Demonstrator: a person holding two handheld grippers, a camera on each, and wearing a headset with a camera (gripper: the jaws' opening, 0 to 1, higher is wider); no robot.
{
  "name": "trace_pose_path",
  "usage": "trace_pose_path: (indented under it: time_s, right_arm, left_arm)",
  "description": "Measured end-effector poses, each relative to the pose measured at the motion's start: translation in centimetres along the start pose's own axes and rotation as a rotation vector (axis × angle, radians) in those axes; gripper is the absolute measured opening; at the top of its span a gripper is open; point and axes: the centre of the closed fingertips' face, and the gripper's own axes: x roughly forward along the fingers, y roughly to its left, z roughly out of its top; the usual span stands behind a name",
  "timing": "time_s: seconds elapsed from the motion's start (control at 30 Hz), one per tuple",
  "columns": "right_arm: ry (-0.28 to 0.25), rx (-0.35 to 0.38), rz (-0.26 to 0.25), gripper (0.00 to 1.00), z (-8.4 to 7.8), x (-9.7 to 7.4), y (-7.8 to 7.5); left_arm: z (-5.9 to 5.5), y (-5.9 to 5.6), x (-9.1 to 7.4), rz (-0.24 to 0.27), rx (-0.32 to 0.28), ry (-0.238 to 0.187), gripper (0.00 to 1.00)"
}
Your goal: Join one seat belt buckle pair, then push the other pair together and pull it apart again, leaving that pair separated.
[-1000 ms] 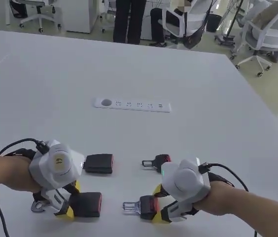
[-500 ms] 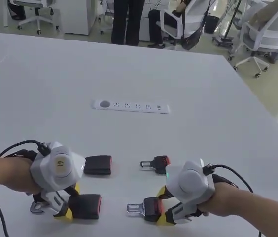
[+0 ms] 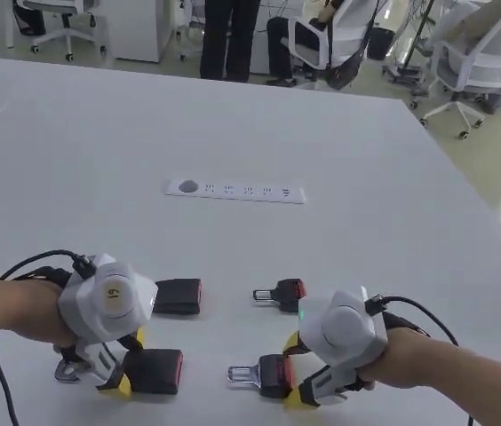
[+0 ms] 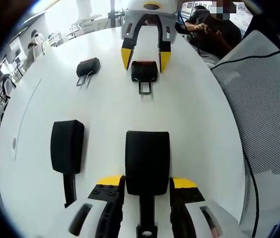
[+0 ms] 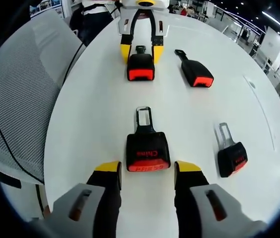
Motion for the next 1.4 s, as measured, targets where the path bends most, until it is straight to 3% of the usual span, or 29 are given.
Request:
trace_pose_path:
  time_s: [0.07,0.33,0.73,1.0,1.4]
  right_arm:
    - [-0.002,0.004,-0.008,0.42,0.0,-0.2,0.0]
    - [-0.017,0.022,-0.022,0.45,-0.4,-1.4,-0.4]
    - [-0.033,0.035,-0.058,0.46,-0.7,-3.4,-1.7]
    - [-0.047,0.051,-0.092,0.48,-1.0,-4.7,-3.3]
    - [-0.095,0.103,-0.139,0.50,-1.5,-6.3,-6.6]
  left_arm:
    - [-0.1,0.2,0.0,0.009,-0.006,0.011,0.42]
    - [0.0,0.4,-1.1,0.026,-0.018,0.000,0.44]
    - [0.0,1.0,-3.6,0.061,-0.047,-0.042,0.46]
    - [0.2,2.8,-5.6,0.111,-0.073,-0.085,0.47]
    - [0.9,5.7,-7.2,0.166,-0.127,-0.136,0.48]
